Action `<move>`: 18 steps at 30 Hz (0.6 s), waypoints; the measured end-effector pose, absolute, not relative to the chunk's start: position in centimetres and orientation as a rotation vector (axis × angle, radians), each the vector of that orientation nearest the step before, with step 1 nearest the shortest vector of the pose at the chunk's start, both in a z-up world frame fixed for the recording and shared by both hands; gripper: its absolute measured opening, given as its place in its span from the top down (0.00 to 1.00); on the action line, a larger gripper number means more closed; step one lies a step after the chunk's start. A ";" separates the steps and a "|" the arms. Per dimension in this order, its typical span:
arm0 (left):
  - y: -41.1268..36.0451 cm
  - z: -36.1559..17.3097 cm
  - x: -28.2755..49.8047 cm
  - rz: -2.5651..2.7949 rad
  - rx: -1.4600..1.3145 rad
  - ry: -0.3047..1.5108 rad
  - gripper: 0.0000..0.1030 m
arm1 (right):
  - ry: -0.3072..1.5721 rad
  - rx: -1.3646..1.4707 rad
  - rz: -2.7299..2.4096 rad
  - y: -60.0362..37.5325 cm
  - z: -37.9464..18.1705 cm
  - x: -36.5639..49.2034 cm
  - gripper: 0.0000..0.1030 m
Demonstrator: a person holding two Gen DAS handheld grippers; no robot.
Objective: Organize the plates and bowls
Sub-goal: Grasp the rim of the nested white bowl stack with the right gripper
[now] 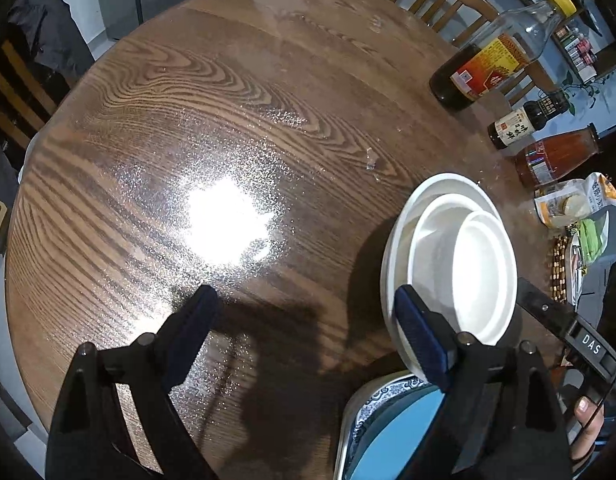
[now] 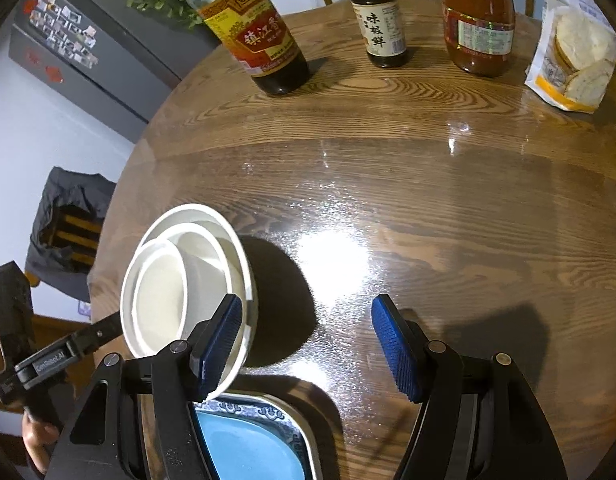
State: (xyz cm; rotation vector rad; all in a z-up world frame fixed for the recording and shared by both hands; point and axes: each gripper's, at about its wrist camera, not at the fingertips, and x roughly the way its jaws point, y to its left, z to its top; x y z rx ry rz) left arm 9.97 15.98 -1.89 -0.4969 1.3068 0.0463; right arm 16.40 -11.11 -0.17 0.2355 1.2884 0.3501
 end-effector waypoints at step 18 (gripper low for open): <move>14.4 -2.0 11.4 -0.050 -0.545 1.311 0.73 | 1.337 0.231 0.418 -8.6 -1.6 17.4 0.76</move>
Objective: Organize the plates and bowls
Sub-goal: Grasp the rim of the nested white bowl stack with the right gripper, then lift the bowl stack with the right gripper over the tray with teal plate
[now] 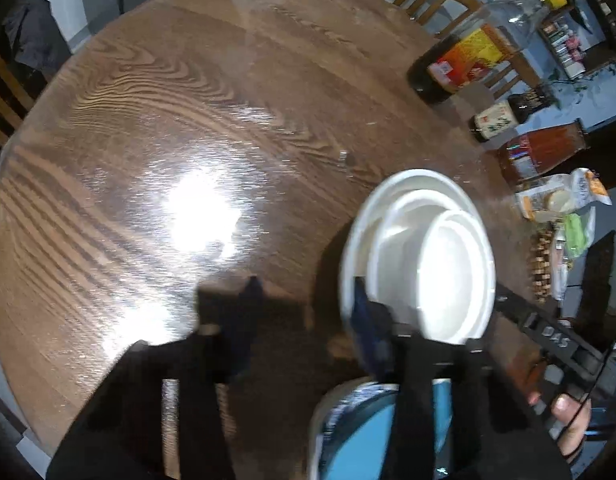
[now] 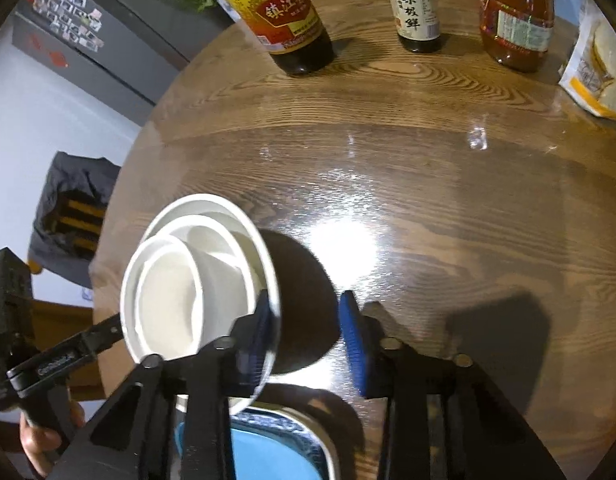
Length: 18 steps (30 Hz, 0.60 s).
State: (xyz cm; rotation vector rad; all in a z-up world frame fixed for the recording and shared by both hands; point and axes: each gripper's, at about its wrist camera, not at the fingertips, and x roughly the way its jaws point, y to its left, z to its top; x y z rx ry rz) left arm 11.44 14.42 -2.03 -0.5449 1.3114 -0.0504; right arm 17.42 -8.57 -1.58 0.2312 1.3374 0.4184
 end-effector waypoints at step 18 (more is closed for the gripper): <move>12.8 0.8 11.3 -0.054 -0.515 1.245 0.99 | 1.270 0.227 0.405 -7.3 1.3 16.2 0.92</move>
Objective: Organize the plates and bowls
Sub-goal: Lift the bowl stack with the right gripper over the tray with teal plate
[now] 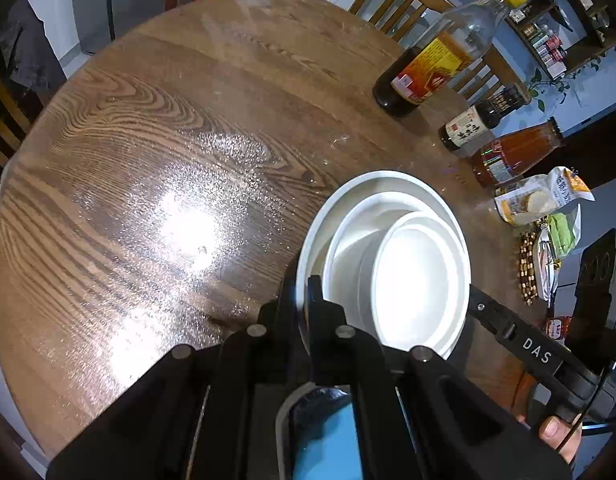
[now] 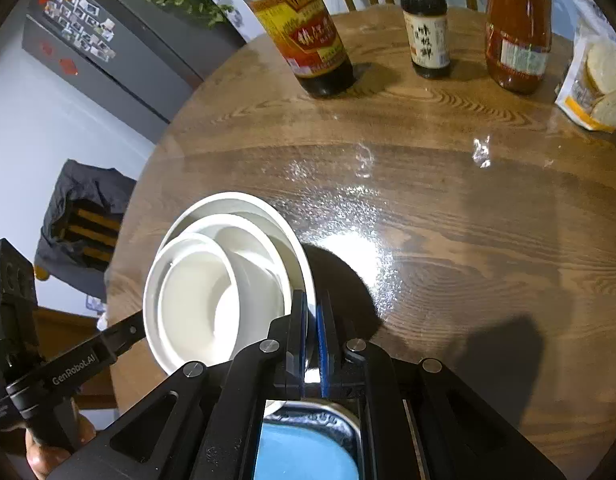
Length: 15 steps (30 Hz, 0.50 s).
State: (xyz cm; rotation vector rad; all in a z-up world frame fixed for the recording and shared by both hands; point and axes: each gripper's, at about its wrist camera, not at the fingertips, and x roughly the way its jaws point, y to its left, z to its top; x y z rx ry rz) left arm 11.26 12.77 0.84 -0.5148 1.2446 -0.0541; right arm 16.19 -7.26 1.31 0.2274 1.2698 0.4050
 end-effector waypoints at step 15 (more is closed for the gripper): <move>10.2 4.6 4.7 -0.035 -0.460 1.203 0.99 | 1.248 0.225 0.428 -9.6 4.6 10.6 0.92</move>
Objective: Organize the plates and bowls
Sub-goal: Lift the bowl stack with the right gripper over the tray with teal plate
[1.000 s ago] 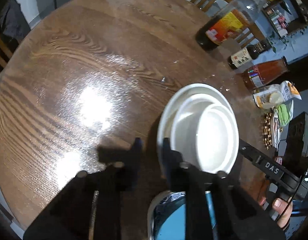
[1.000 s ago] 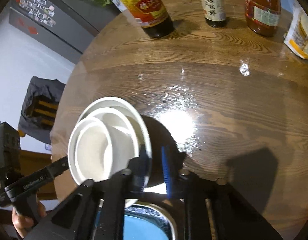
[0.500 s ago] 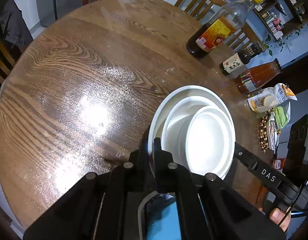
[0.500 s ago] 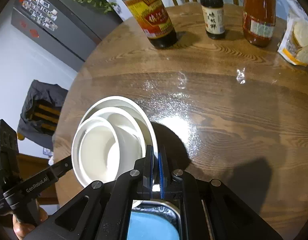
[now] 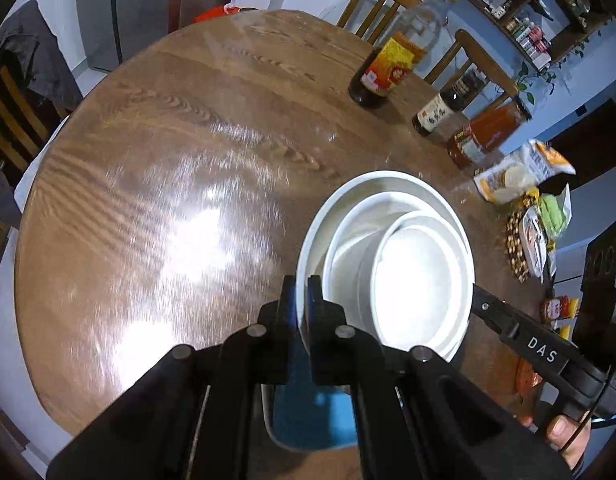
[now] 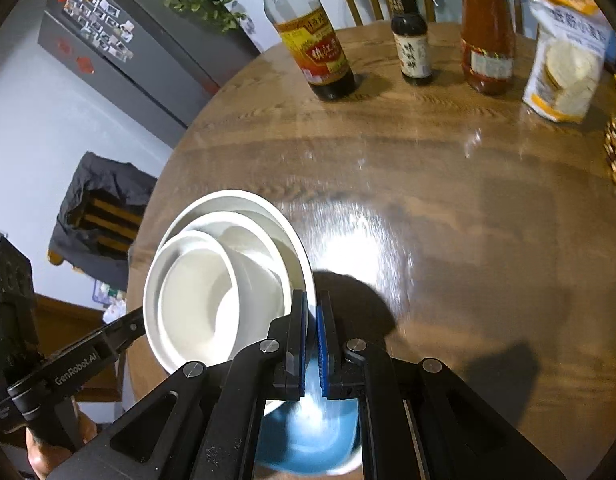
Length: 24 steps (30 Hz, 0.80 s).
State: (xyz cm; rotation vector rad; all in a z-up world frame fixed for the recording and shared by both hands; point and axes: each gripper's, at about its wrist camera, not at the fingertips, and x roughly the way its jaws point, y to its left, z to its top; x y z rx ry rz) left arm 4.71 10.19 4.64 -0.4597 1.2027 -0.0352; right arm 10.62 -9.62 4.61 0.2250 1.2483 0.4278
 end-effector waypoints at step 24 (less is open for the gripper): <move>8.3 0.9 -0.9 0.085 -0.450 1.221 0.99 | 1.313 0.185 0.452 -11.1 0.3 6.1 0.92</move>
